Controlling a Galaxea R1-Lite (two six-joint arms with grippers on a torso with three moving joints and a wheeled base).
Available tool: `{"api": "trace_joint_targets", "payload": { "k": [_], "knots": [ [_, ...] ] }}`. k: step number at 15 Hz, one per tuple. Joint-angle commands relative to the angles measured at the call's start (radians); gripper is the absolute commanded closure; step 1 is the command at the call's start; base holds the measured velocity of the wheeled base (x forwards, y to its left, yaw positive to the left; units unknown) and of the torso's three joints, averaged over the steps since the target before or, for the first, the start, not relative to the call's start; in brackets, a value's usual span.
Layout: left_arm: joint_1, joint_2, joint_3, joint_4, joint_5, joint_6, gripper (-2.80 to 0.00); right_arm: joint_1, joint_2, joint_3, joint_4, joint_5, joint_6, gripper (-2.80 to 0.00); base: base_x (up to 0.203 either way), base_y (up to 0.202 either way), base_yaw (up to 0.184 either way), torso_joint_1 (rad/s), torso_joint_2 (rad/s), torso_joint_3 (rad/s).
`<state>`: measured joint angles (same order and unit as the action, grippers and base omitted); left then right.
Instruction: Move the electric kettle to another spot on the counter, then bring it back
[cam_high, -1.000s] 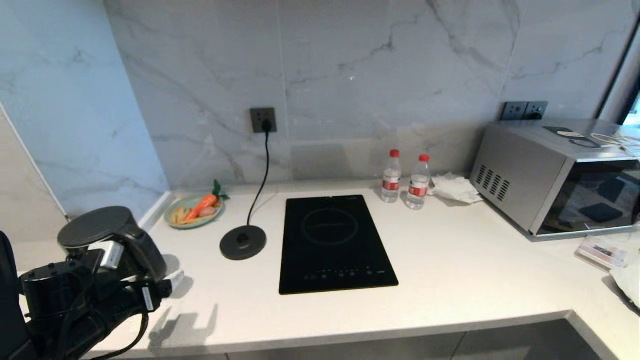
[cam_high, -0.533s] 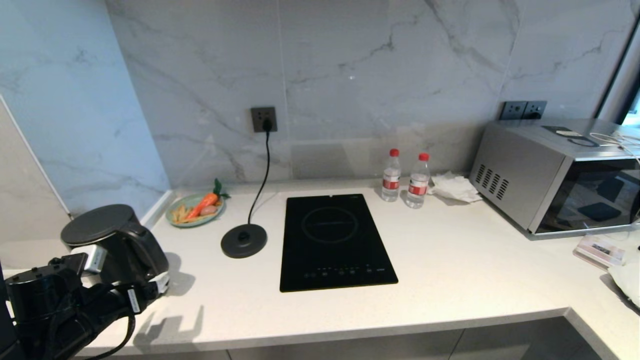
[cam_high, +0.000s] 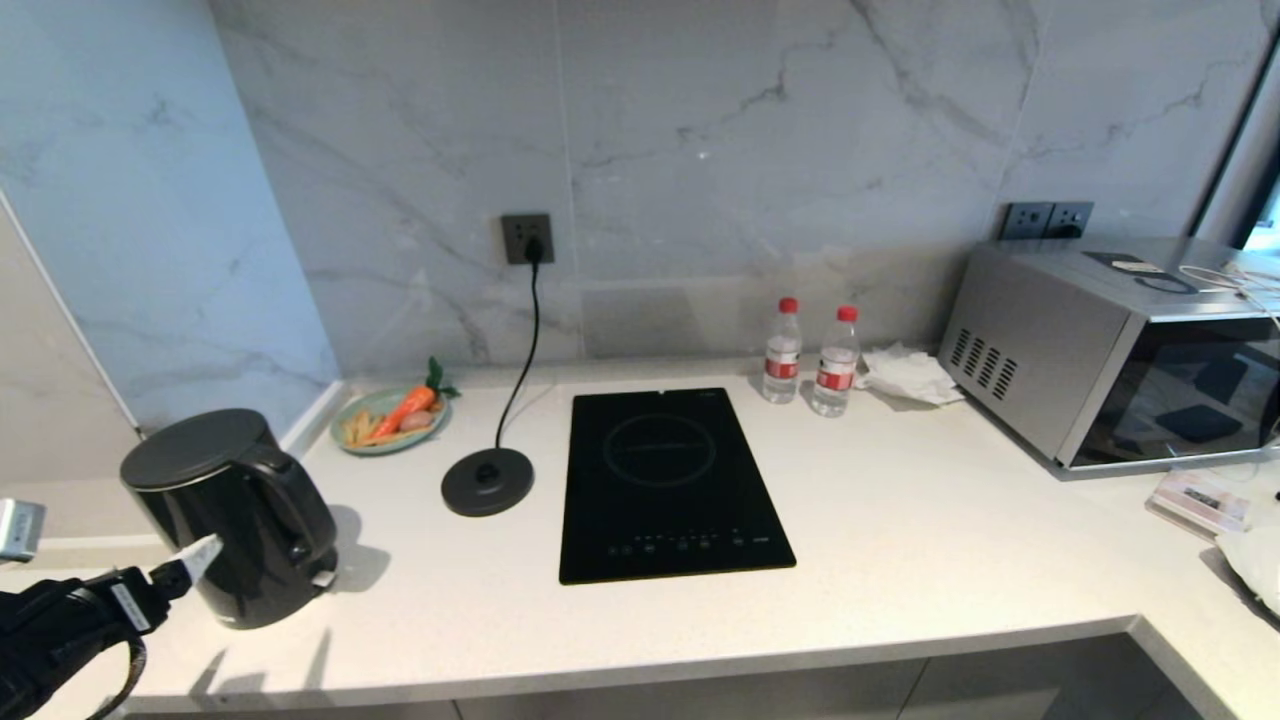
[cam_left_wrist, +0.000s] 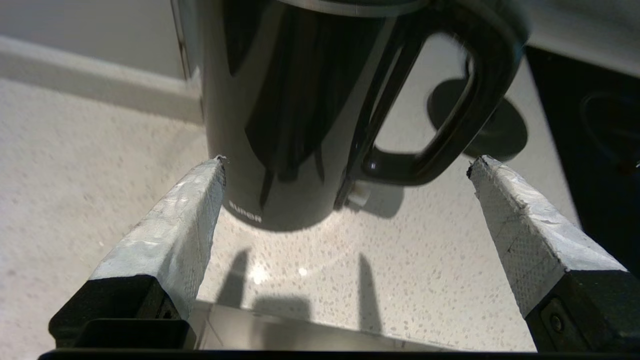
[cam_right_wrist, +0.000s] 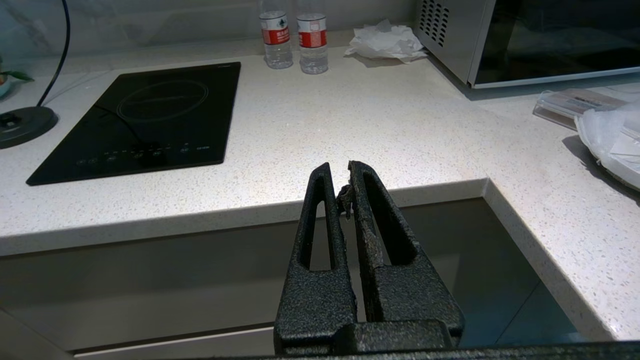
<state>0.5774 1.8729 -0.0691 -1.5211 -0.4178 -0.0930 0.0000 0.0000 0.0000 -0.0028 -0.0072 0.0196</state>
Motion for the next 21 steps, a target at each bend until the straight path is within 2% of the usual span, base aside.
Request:
{"api": "trace_joint_targets", "payload": {
  "k": [1, 4, 6, 7, 10, 11, 12, 15, 17, 18, 20, 21],
  "knots": [
    [0.097, -0.152, 0.002, -0.009, -0.080, -0.023, -2.80, 0.000, 0.000, 0.000, 0.000, 0.000, 0.000, 0.00, 0.000, 0.000, 0.000, 0.000, 0.00, 0.000],
    [0.240, -0.303, -0.045, -0.009, -0.173, -0.137, -2.80, 0.000, 0.000, 0.000, 0.000, 0.000, 0.000, 0.00, 0.000, 0.000, 0.000, 0.000, 0.00, 0.000],
    [0.283, -0.459, -0.109, 0.051, -0.233, -0.198, -2.80, 0.000, 0.000, 0.000, 0.000, 0.000, 0.000, 0.00, 0.000, 0.000, 0.000, 0.000, 0.00, 0.000],
    [0.289, -0.549, -0.156, 0.154, -0.250, -0.234, -2.80, 0.000, 0.000, 0.000, 0.000, 0.000, 0.000, 0.00, 0.000, 0.000, 0.000, 0.000, 0.00, 0.000],
    [0.296, -0.794, -0.396, 0.745, -0.325, -0.338, -2.80, 0.000, 0.000, 0.000, 0.000, 0.001, 0.000, 0.00, 0.000, 0.000, 0.000, 0.000, 0.00, 0.000],
    [0.293, -0.843, -0.452, 0.857, -0.364, -0.363, -2.80, 0.000, 0.000, 0.000, 0.000, 0.000, 0.000, 0.00, 0.000, 0.000, 0.000, 0.000, 0.00, 0.000],
    [0.270, -0.866, -0.470, 0.892, -0.399, -0.382, -2.80, 0.000, 0.000, 0.000, 0.000, 0.000, 0.000, 0.00, 0.000, 0.000, 0.000, 0.000, 0.00, 0.000],
    [0.155, -0.923, -0.455, 0.897, -0.404, -0.407, -2.80, 0.000, 0.000, 0.000, 0.000, 0.001, 0.000, 0.00, 0.000, 0.000, 0.000, 0.000, 0.00, 0.000],
    [0.112, -0.935, -0.448, 0.901, -0.396, -0.402, -2.80, -0.003, 0.000, 0.000, 0.000, 0.000, 0.000, 0.00, 0.000, 0.000, 0.000, 0.000, 0.00, 0.000],
    [0.047, -0.936, -0.448, 0.909, -0.370, -0.390, -2.80, -0.002, 0.000, 0.000, 0.000, 0.001, 0.000, 0.00, 0.000, 0.000, 0.000, 0.000, 0.00, 0.000],
    [-0.109, -0.948, -0.441, 0.983, -0.221, -0.282, -2.80, -0.002, 0.000, 0.000, 0.000, 0.000, 0.000, 0.00, 0.000, 0.000, 0.000, 0.000, 0.00, 0.000],
    [-0.232, -0.967, -0.435, 1.042, -0.120, -0.223, -2.80, -0.002, 0.000, 0.000, 0.000, 0.000, 0.000, 0.00, 0.000, 0.000, 0.000, 0.000, 0.00, 0.000]
  ]
}}
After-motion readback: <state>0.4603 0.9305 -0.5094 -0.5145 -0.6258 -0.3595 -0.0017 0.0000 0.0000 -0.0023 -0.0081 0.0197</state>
